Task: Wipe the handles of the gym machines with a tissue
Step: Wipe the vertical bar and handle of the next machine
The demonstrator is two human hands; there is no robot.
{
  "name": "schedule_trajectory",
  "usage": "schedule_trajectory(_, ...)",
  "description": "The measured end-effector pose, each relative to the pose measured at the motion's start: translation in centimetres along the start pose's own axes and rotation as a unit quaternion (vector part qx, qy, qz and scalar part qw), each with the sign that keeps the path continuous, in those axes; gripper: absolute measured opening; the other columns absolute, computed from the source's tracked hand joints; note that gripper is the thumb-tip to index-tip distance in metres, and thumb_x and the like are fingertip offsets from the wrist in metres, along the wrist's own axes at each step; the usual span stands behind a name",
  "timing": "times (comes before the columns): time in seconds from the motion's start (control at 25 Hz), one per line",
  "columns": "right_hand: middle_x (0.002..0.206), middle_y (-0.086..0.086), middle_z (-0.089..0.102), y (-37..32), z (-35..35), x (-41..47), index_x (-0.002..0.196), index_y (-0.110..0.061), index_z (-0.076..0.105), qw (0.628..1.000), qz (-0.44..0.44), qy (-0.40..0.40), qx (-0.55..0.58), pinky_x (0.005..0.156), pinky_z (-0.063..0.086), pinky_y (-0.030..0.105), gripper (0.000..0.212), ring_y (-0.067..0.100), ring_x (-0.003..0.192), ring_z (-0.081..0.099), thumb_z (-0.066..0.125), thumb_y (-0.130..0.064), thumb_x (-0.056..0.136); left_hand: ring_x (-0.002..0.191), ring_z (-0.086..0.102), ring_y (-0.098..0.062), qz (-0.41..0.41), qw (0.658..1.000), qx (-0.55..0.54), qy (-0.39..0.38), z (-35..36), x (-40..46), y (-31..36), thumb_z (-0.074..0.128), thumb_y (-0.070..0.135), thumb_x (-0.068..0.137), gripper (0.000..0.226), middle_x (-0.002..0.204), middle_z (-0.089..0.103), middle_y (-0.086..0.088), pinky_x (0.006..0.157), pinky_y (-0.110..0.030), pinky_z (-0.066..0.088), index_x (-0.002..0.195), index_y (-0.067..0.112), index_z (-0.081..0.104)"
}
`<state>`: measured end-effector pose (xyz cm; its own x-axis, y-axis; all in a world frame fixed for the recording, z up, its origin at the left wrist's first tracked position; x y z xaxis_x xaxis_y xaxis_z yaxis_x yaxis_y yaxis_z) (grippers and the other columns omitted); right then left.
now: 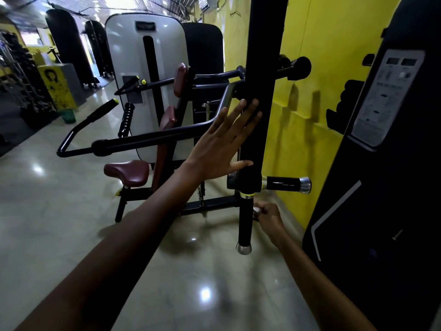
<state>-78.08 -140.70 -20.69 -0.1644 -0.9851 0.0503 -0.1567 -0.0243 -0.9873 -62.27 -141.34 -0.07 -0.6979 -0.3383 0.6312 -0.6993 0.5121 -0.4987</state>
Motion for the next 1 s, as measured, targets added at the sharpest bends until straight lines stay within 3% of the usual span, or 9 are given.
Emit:
schedule_trajectory(0.16, 0.069, -0.008, 0.06, 1.6, 0.2, -0.9, 0.085, -0.011, 0.069, 0.99, -0.037, -0.027, -0.133, 0.063, 0.041, 0.015, 0.029, 0.006, 0.076, 0.052, 0.053, 0.013, 0.085, 0.147, 0.008, -0.033, -0.002, 1.0, 0.005, -0.001, 0.0, 0.0, 0.0, 0.038, 0.071, 0.088, 0.095, 0.158, 0.011, -0.018, 0.116, -0.052, 0.019, 0.152, 0.008, 0.007)
schedule_trajectory(0.24, 0.062, -0.014, 0.058, 2.5, 0.3, -1.7, 0.075, -0.015, 0.071, 0.979, -0.033, -0.033, -0.2, 0.057, 0.037, 0.012, 0.03, 0.001, 0.069, 0.05, 0.058, 0.012, 0.081, 0.147, 0.008, -0.032, -0.003, 1.0, 0.011, -0.003, 0.1, 0.0, 0.1, 0.037, 0.072, 0.088, 0.095, 0.158, 0.011, -0.017, 0.117, -0.051, 0.019, 0.152, 0.008, 0.007)
schedule_trajectory(0.32, 0.045, -0.018, 0.05, 3.4, 0.4, -2.7, 0.054, -0.027, 0.057, 0.971, -0.027, -0.029, -0.238, 0.054, 0.034, 0.013, 0.047, 0.0, 0.063, 0.046, 0.06, 0.012, 0.079, 0.147, 0.007, -0.032, -0.003, 1.0, 0.012, -0.006, 0.0, 0.0, 0.2, 0.037, 0.071, 0.088, 0.095, 0.159, 0.01, -0.017, 0.117, -0.051, 0.018, 0.152, 0.008, 0.007)
schedule_trajectory(0.4, 0.044, -0.014, 0.04, 3.7, 0.3, -3.6, 0.048, -0.032, 0.039, 0.959, -0.028, -0.037, -0.28, 0.051, 0.028, 0.015, 0.056, 0.005, 0.065, 0.045, 0.059, 0.011, 0.079, 0.147, 0.006, -0.032, -0.003, 1.0, 0.011, -0.011, -0.3, -0.1, 0.1, 0.037, 0.07, 0.088, 0.094, 0.159, 0.009, -0.017, 0.117, -0.051, 0.018, 0.152, 0.008, 0.005)
schedule_trajectory(0.56, 0.051, -0.007, 0.041, 3.5, -0.4, -5.1, 0.051, -0.026, 0.036, 0.934, -0.033, -0.044, -0.353, 0.055, 0.04, 0.031, 0.046, 0.013, 0.062, 0.049, 0.059, 0.001, 0.08, 0.148, 0.004, -0.03, 0.0, 0.999, 0.018, -0.033, -0.5, -1.1, -0.3, 0.038, 0.067, 0.089, 0.093, 0.159, 0.005, -0.016, 0.118, -0.05, 0.015, 0.152, 0.009, 0.002)
schedule_trajectory(0.68, 0.06, -0.003, 0.055, 1.0, -1.5, -5.2, 0.067, -0.017, 0.051, 0.938, -0.004, -0.032, -0.345, 0.042, 0.043, 0.018, 0.027, 0.005, 0.046, 0.054, 0.054, 0.0, 0.087, 0.148, 0.002, -0.027, -0.015, 0.999, -0.025, -0.038, -0.8, -2.5, 0.0, 0.042, 0.063, 0.09, 0.092, 0.16, 0.003, -0.015, 0.12, -0.047, 0.011, 0.152, 0.006, 0.006)
schedule_trajectory(0.76, 0.067, 0.004, 0.061, -2.3, -2.0, -5.1, 0.085, -0.008, 0.06, 0.935, -0.06, -0.025, -0.349, 0.037, 0.037, 0.01, 0.013, 0.0, 0.037, 0.052, 0.055, 0.004, 0.086, 0.148, 0.0, -0.023, -0.044, 0.994, -0.095, -0.043, -1.0, -3.6, 0.4, 0.048, 0.059, 0.089, 0.093, 0.16, 0.0, -0.013, 0.121, -0.044, 0.01, 0.152, 0.004, 0.006)
schedule_trajectory(0.88, 0.066, 0.008, 0.067, -7.6, -2.7, -5.2, 0.085, -0.001, 0.067, 0.926, -0.172, -0.004, -0.337, 0.045, 0.041, 0.009, 0.014, 0.006, 0.046, 0.059, 0.06, 0.008, 0.077, 0.148, -0.001, -0.015, -0.116, 0.963, -0.237, -0.06, -1.2, -5.8, 0.6, 0.055, 0.052, 0.088, 0.092, 0.161, 0.005, -0.008, 0.121, -0.039, 0.01, 0.152, 0.007, 0.006)
schedule_trajectory(1.0, 0.07, 0.005, 0.071, -10.9, -1.9, -5.8, 0.082, -0.008, 0.071, 0.95, -0.171, -0.031, -0.261, 0.055, 0.054, 0.025, 0.006, 0.01, 0.058, 0.067, 0.066, -0.006, 0.08, 0.144, 0.014, -0.009, -0.216, 0.915, -0.334, -0.07, -1.6, -8.5, 0.0, 0.061, 0.047, 0.086, 0.084, 0.156, 0.024, -0.006, 0.111, -0.029, 0.025, 0.151, 0.01, 0.022)
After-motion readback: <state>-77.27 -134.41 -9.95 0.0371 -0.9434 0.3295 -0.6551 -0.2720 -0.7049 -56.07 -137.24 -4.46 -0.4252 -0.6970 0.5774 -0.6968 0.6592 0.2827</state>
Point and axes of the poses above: each hand's wrist, its own x-axis towards the middle knuckle, its own z-axis out of the palm, y = z × x, the point moved 3 cm from there along x, towards the middle knuckle
